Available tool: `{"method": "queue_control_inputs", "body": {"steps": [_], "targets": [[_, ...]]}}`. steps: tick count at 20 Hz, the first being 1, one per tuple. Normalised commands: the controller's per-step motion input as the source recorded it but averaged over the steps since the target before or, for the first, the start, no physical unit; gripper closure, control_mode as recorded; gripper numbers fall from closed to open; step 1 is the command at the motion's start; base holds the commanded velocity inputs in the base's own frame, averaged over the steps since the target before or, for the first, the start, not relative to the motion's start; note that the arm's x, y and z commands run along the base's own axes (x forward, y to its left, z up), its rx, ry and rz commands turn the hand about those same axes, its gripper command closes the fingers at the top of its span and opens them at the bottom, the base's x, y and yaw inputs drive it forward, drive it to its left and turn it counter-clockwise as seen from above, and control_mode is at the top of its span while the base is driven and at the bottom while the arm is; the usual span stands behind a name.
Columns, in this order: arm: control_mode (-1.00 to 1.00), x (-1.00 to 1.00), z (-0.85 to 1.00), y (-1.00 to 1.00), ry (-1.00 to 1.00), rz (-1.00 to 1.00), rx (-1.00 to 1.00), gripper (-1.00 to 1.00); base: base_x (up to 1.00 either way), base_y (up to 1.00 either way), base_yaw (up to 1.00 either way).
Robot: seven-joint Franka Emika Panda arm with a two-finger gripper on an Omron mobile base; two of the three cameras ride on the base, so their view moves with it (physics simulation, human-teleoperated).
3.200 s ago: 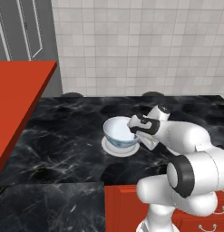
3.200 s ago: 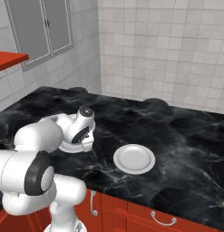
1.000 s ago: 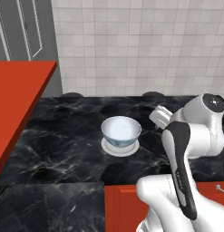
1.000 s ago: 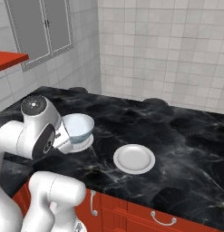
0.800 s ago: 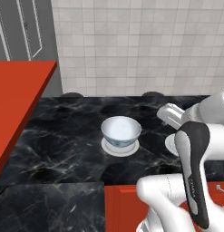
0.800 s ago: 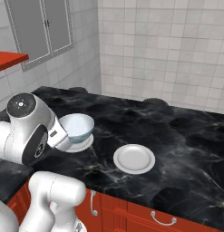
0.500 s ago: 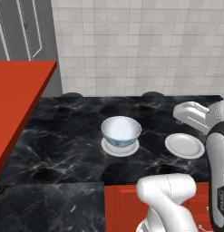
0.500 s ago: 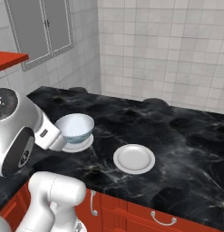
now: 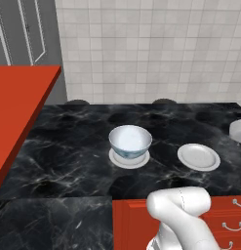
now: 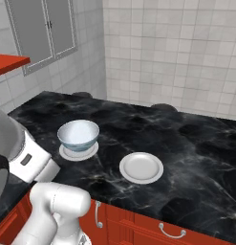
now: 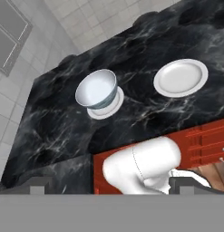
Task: Move the bowls from the cabinet to the plates on the dining table.
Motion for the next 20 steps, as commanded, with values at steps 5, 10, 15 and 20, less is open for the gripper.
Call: {"method": "queue_control_inputs", "body": {"steps": [5, 10, 15, 20], "targets": [[-1.0, -0.03, 0.0, 0.0, 0.0, 0.0, 0.0, -1.0, 0.0, 0.0, 0.0], [-1.0, 0.0, 0.0, 0.05, 0.0, 0.0, 0.0, -1.0, 0.0, 0.0, 0.0], [1.0, 0.0, 0.0, 0.0, 0.0, 0.0, 0.0, -1.0, -0.04, 0.01, 0.0], [1.0, 0.0, 0.0, 0.0, 0.0, 0.0, 0.0, -1.0, -0.47, -0.36, 0.0]]}}
